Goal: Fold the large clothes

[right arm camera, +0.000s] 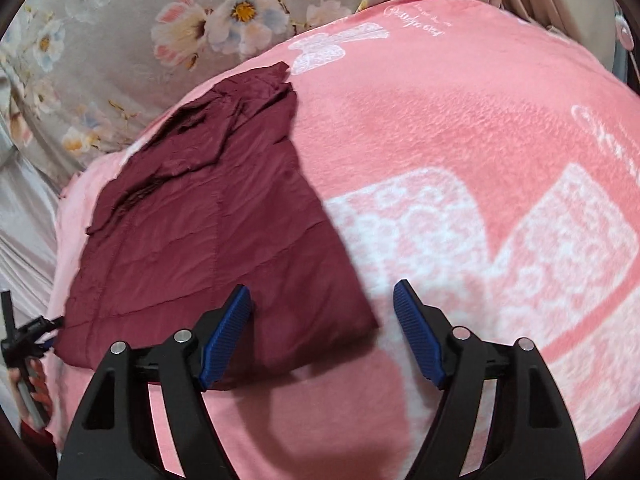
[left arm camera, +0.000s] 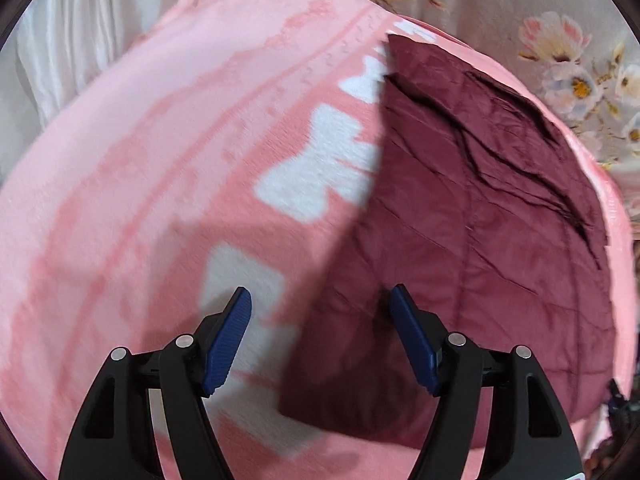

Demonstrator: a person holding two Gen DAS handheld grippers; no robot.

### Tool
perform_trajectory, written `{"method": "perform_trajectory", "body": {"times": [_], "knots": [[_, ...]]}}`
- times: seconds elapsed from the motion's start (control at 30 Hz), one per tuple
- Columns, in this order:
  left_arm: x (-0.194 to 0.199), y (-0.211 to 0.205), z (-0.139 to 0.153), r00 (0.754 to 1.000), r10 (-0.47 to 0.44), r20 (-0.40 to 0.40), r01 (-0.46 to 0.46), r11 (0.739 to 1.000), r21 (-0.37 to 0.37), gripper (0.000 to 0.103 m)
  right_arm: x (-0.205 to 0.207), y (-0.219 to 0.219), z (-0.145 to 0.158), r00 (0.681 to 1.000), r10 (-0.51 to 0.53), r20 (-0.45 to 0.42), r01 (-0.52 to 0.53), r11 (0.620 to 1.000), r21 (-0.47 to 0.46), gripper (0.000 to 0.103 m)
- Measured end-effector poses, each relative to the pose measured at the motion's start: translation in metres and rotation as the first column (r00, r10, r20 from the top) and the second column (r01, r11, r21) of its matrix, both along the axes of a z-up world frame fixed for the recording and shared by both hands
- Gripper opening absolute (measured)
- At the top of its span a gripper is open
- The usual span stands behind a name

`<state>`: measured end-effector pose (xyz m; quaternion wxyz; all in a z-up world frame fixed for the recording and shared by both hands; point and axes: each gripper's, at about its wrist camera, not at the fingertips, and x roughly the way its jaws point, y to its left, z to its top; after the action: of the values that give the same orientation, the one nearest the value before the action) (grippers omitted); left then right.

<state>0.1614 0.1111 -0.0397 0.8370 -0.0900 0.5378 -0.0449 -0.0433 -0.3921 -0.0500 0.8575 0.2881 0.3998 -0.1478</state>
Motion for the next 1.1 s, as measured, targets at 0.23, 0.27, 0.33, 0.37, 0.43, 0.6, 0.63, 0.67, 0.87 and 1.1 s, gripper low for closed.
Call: {"method": "perform_trajectory", "body": {"times": [0.23,0.27,0.33,0.37,0.43,0.6,0.63,0.67,0.87,1.1], "knots": [[-0.019,-0.02,0.014,0.998,-0.066,0.009,0.067,0.997,-0.043,0.007,-0.007,0.012,0.004,0.997,0.019,0.069,-0.025,0.996,0.089,0.014],[-0.023,-0.02,0.018,0.997,-0.071,0.021,0.071,0.996,-0.045,0.005,-0.011,0.012,0.008,0.996,0.013,0.091,-0.022,0.995,0.093,0.007],[-0.031,-0.016,0.029,0.996,-0.076,0.053,0.08,0.995,-0.063,0.003,-0.024,0.015,0.022,0.986,0.003,0.164,-0.019,0.995,0.099,0.004],[-0.038,-0.014,0.038,0.994,-0.085,0.073,0.091,0.993,-0.076,0.003,-0.03,0.016,0.03,0.98,0.002,0.197,-0.02,0.996,0.092,0.003],[-0.05,-0.01,0.052,0.99,-0.095,0.103,0.105,0.99,-0.09,0.003,-0.045,0.024,0.051,0.964,0.016,0.267,-0.03,0.998,0.05,0.002],[-0.094,0.006,0.1,0.971,-0.123,0.203,0.149,0.982,-0.113,0.002,-0.091,0.051,0.106,0.911,0.081,0.404,-0.063,0.996,-0.057,0.002],[-0.104,0.012,0.11,0.967,-0.126,0.222,0.155,0.981,-0.119,0.002,-0.1,0.057,0.118,0.899,0.09,0.429,-0.064,0.995,-0.074,0.002],[-0.115,0.019,0.124,0.961,-0.127,0.245,0.164,0.977,-0.134,0.002,-0.113,0.062,0.133,0.881,0.1,0.462,-0.064,0.994,-0.093,0.002],[-0.147,0.048,0.197,0.917,-0.102,0.385,0.185,0.965,-0.185,0.002,-0.151,0.07,0.202,0.79,0.11,0.604,-0.024,0.988,-0.15,0.002],[-0.078,0.015,0.23,0.892,-0.116,0.436,0.179,0.978,-0.104,0.002,-0.058,0.044,0.239,0.802,0.118,0.586,0.033,0.97,-0.241,0.001]]}}
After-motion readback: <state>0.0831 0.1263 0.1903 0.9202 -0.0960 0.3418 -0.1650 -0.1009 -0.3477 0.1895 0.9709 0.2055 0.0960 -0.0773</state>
